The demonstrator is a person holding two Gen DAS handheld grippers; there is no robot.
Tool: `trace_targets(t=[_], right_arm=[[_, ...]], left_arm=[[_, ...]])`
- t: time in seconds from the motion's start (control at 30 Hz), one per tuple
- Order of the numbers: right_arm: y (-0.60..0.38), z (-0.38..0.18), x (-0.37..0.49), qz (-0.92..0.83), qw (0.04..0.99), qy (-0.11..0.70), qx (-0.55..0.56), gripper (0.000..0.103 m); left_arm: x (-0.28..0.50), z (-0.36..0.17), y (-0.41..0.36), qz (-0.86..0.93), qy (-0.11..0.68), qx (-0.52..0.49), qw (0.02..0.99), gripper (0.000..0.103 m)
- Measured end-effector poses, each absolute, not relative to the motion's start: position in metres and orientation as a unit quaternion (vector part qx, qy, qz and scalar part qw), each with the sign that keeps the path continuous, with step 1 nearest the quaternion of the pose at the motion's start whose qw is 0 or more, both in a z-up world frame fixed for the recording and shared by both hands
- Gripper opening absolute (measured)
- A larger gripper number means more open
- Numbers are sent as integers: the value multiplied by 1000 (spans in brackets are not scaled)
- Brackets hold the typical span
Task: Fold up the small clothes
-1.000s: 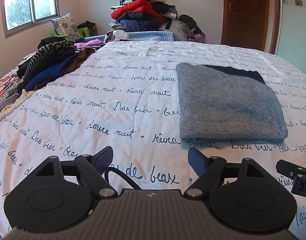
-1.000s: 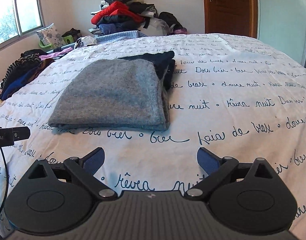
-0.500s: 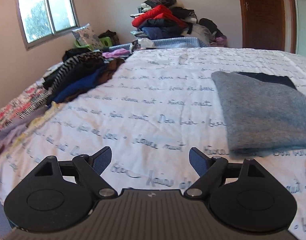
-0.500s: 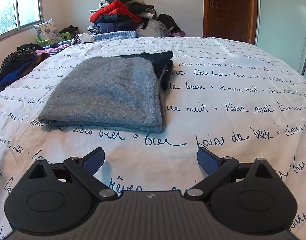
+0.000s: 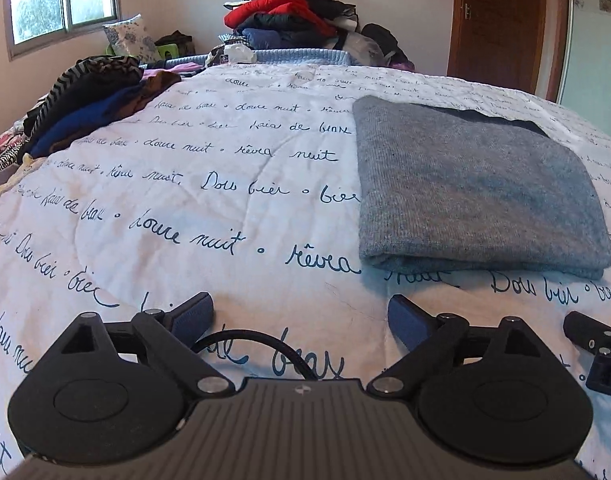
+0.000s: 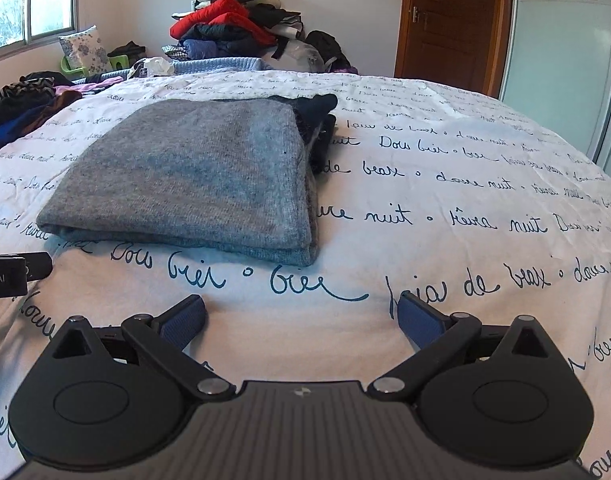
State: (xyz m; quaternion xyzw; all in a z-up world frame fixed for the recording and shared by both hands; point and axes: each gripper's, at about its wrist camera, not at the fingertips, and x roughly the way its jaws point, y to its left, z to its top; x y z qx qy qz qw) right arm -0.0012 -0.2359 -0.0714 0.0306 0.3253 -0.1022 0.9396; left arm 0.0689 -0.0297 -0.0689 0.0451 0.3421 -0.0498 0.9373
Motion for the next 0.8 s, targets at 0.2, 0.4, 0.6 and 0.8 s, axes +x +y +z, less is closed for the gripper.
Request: trace_targets(t=[0.2,0.4,0.6,0.8], right_arm=[[-238,-73,-4,-101,941,320,36,103],[-238,-73,-5,-99,941,321,41,103],[-239,-74,-5,-98,941,320,42,103],[-239,-74,-5,-98,941,320,42,103]], left_arm=[[66,-72,-34,-40,335,61,939,102],[68,-72,-31,-44,339,49,938,102],[69,-72,-30,-43,338,48,939,102],[69,-72,-31,-43,338,48,939,103]])
